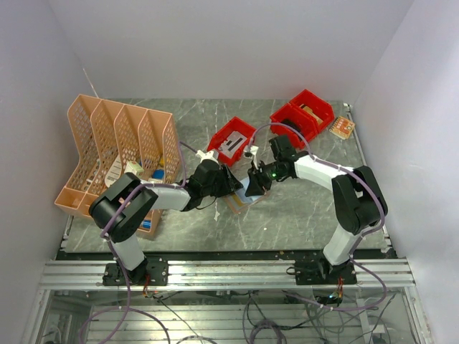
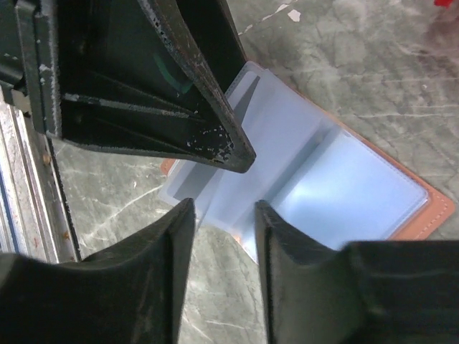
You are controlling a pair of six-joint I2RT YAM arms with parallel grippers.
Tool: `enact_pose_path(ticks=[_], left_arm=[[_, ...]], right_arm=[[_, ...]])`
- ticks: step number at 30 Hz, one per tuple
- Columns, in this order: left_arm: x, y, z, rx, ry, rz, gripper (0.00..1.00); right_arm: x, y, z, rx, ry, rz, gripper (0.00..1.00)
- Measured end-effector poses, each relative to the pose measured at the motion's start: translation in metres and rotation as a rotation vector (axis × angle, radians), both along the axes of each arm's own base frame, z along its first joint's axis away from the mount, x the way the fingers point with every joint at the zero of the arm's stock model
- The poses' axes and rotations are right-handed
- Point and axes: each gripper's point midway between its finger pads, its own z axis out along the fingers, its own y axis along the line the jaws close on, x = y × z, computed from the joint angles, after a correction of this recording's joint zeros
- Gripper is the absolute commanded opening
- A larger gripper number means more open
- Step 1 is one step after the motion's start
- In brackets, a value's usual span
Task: Put the credit cards into the card holder
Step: Turn over the card slot in the card holder.
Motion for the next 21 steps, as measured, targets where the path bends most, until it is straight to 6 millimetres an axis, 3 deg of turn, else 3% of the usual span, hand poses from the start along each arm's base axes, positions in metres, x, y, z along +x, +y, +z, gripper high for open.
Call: enact_pose_path(ticks=[6,13,18,21], left_arm=[[0.001,0.001,0.000,0.000,0.000,0.003,0.57],[-0.002,0.006,0.003,-0.001,-0.008,0.008,0.70],[-0.006,0.013,0.021,-0.020,-0.049,0.011,0.66],[-0.007,0.016,0.030,-0.030,-0.073,0.012,0.59]], right_arm=[[0.003,0.002,-0.005,-0.039,-0.010,0.001,0.00],[0.010,-0.002,-0.006,-0.073,-0.029,-0.021,0.00],[0.021,-0.013,-0.009,-0.128,-0.056,-0.060,0.00],[0.030,-0.024,-0.010,-0.173,-0.081,-0.086,0.13]])
